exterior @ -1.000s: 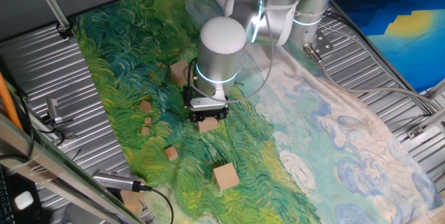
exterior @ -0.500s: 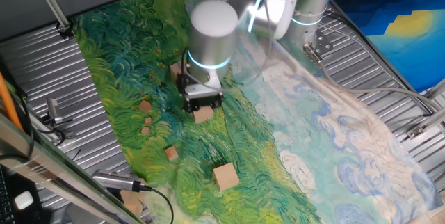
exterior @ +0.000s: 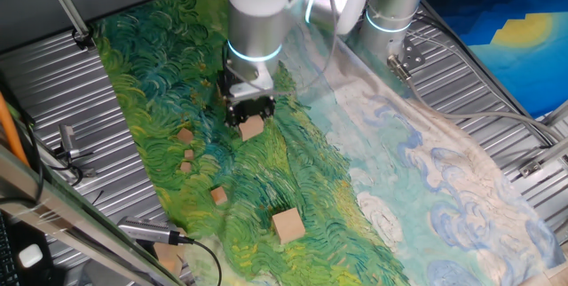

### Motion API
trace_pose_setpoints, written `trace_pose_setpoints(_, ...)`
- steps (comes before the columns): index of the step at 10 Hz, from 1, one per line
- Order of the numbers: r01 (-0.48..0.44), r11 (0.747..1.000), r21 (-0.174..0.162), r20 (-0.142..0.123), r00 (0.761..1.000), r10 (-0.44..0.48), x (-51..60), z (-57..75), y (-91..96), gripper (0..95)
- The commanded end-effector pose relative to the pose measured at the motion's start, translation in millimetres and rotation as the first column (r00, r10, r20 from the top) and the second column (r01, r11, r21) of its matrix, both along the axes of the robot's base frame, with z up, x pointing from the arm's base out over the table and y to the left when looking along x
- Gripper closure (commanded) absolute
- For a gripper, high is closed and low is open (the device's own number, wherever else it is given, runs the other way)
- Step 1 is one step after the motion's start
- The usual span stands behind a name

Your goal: Stack the blocks into a pyramid shape

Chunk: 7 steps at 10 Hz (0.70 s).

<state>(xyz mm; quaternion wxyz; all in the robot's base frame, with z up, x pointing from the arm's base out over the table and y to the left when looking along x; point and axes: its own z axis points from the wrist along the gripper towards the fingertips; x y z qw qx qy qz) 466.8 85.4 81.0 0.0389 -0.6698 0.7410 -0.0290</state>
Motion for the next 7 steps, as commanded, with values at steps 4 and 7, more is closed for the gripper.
trace_pose_setpoints(4, -0.056, 0.998, 0.017, -0.005, 0.998, 0.056, -11.6, -11.0, -27.4, 95.0)
trace_pose_setpoints(7, -0.076, 0.997, 0.014, -0.011, 0.997, 0.076, -19.3, -14.6, -37.3, 95.0)
